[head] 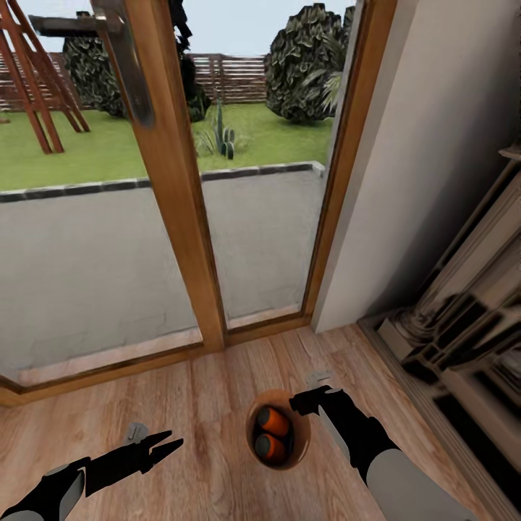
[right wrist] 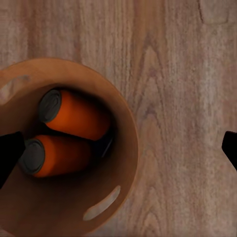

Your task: Put the three can of soda from the living room inside the tash can in the kitchen.

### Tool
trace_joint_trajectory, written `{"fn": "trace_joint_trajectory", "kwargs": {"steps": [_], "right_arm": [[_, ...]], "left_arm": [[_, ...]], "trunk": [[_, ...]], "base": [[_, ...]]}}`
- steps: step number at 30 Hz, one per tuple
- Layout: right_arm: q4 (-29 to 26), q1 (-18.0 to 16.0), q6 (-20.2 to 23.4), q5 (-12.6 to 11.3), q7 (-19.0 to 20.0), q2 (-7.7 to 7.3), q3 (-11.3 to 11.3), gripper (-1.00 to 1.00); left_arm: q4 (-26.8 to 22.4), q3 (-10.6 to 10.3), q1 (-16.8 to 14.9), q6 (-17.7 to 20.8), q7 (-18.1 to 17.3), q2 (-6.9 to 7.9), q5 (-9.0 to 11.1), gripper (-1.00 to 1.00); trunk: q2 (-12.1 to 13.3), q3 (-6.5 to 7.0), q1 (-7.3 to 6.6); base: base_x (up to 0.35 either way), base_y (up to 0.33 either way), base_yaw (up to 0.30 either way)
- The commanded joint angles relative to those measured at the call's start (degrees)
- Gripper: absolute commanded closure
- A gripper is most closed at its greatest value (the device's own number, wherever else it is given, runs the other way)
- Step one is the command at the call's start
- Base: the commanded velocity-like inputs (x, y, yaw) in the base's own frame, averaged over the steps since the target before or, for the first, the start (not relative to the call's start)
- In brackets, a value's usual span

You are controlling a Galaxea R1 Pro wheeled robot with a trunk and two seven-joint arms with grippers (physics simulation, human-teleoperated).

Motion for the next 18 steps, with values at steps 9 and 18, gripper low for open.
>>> {"fn": "trace_joint_trajectory", "kwargs": {"steps": [9, 18], "right_arm": [[0.0, 0.0, 0.0, 0.0, 0.0, 0.0, 0.0, -1.0], [0.0, 0.0, 0.0, 0.0, 0.0, 0.02, 0.0, -1.0]], "left_arm": [[0.0, 0.0, 0.0, 0.0, 0.0, 0.0, 0.0, -1.0], [0.0, 0.0, 0.0, 0.1, 0.0, 0.0, 0.0, -1.0]], "trunk": [[3.6, 1.73, -1.98], [7.2, 4.04, -3.96]], "base": [[0.0, 0.0, 0.0], [0.0, 0.0, 0.0]]}}
